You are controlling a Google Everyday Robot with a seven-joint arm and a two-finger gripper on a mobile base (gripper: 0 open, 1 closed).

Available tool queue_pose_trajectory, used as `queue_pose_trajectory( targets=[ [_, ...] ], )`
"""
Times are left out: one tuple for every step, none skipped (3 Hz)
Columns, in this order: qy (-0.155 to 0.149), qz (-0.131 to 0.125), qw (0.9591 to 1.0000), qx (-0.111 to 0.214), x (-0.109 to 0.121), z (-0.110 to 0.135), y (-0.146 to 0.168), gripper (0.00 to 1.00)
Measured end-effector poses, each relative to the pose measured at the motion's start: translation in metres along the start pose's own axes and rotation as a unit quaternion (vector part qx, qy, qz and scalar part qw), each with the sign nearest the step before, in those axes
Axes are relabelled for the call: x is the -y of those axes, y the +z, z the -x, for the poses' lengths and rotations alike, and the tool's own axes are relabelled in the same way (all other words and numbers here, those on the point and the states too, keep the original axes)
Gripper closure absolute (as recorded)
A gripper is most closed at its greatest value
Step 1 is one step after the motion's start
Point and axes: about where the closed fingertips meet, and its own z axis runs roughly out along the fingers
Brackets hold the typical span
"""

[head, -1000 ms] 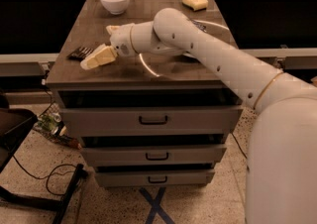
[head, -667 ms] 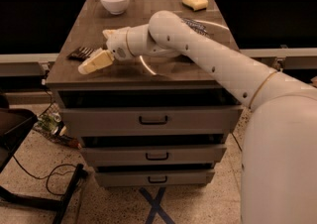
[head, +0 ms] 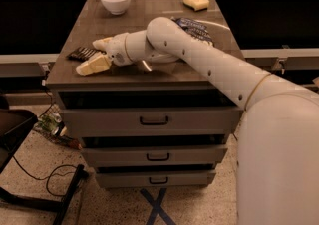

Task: Pick rxbar chocolate

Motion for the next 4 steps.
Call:
queue_pose_trajectory(
  targets=[
    [0.0, 0.0, 1.0, 0.0, -0.0001, 0.0012, 0.0002, 0.6],
    [0.0, 0.001, 1.0, 0.0, -0.0001, 0.0034, -0.0005, 0.83],
    [0.0, 0.001, 1.0, 0.0, -0.0002, 0.0041, -0.0005, 1.0],
    [0.0, 0.001, 1.0, 0.0, -0.0002, 0.0046, -0.0006, 1.0]
  ],
)
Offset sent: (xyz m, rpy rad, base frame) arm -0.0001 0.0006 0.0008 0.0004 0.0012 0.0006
